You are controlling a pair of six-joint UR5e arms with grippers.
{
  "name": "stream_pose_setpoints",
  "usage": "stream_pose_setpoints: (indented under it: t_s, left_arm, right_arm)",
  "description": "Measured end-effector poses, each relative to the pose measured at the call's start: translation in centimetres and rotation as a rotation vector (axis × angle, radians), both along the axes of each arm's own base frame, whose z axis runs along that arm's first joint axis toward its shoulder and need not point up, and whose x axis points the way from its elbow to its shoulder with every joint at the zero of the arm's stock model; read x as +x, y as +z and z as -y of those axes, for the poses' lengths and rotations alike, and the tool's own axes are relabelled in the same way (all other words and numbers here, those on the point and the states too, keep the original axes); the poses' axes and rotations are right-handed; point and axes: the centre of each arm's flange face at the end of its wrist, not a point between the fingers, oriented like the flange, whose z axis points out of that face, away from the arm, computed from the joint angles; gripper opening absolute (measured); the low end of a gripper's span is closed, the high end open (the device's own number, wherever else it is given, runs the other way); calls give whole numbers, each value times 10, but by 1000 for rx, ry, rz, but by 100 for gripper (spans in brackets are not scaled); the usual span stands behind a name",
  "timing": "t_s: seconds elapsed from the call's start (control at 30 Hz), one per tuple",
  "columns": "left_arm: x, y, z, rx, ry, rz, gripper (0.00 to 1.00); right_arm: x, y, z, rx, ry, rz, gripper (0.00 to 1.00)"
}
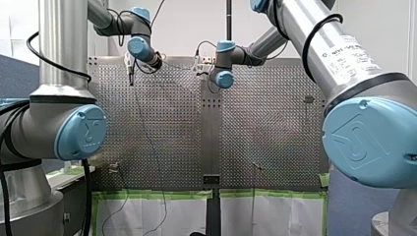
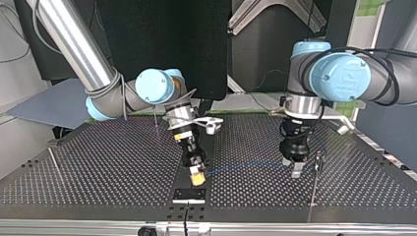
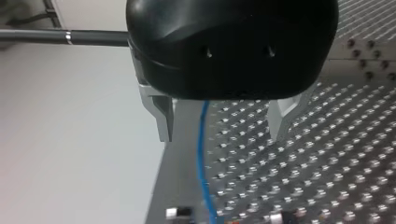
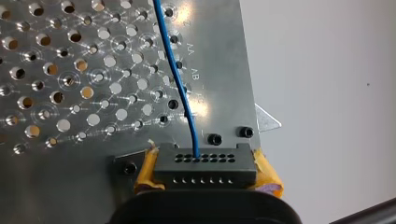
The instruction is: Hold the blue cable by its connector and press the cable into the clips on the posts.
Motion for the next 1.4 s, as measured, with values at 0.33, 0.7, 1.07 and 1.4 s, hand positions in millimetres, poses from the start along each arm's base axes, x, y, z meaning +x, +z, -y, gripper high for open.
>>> stream_pose_setpoints:
  t_s: [0.33,0.7,1.07,1.4]
  left_arm:
    - [13,3,2,2,13,16,100]
    - [36,10,2,-4,46,35,100]
    - [35,11,2,6,52,24,100]
    - [33,11,4,28,77,24,0]
  right_arm:
    - [0,-2,1,2,-1,-2,0]
    - [-1,-2,2,1,-3,-4,0]
    - [-1,-3,2,2,-3,-5,0]
    - [-1,-4,3,4,-3,-7,0]
